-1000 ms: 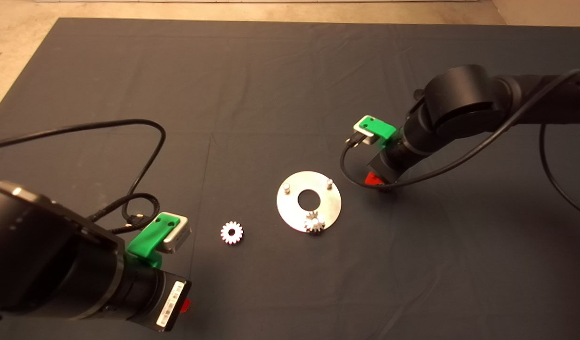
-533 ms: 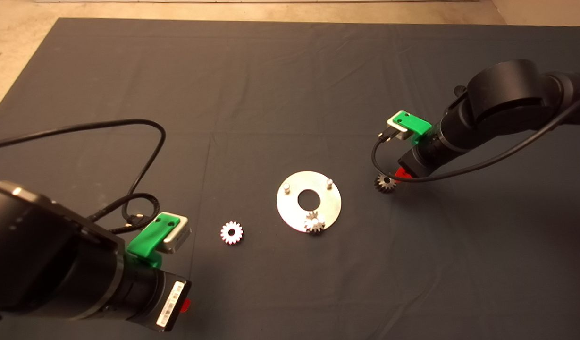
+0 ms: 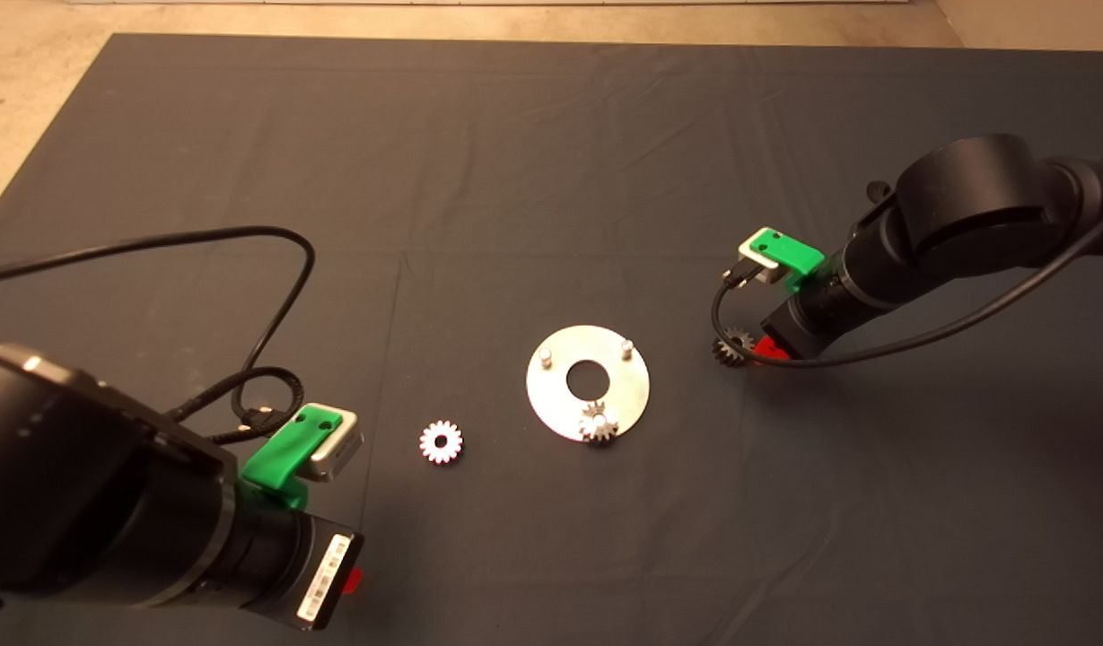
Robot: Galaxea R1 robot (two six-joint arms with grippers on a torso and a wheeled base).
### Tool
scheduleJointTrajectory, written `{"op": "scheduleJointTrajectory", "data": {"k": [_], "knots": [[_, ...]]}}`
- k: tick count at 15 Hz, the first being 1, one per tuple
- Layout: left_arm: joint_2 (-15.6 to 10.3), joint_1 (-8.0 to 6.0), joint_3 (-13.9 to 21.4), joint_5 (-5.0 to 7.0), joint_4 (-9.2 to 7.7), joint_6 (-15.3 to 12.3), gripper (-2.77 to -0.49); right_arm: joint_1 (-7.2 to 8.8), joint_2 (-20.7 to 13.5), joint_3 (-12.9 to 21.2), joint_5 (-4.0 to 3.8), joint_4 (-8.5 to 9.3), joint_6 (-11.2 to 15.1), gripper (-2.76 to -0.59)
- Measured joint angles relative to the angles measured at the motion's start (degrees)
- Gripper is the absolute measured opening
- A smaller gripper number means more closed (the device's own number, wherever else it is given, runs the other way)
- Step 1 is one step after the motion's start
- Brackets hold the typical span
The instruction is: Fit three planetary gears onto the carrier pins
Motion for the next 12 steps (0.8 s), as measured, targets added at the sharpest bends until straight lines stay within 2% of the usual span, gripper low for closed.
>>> {"op": "scheduleJointTrajectory", "data": {"k": [3,6,7,8,9,12], "knots": [[0.0,0.0,0.0,0.0,0.0,0.0,-2.21,-1.81,0.0,0.0,-0.09,0.12,0.1,-1.44],[0.0,0.0,0.0,0.0,0.0,0.0,-2.21,-2.63,0.0,-1.6,0.58,0.33,0.0,-1.44],[0.0,0.0,0.0,0.0,0.0,0.0,-2.21,-2.63,0.0,-2.3,1.15,0.33,0.0,-1.44],[0.0,0.0,0.0,0.0,0.0,0.0,-2.21,-2.66,0.0,-3.1,2.25,0.33,0.0,-1.44],[0.0,0.0,0.0,0.0,0.0,0.0,-2.21,-2.66,0.1,-3.8,2.97,0.33,0.0,-1.44],[0.0,0.0,0.0,0.0,0.0,0.0,-2.21,-2.75,0.2,-5.4,3.97,0.33,0.0,-1.44]]}}
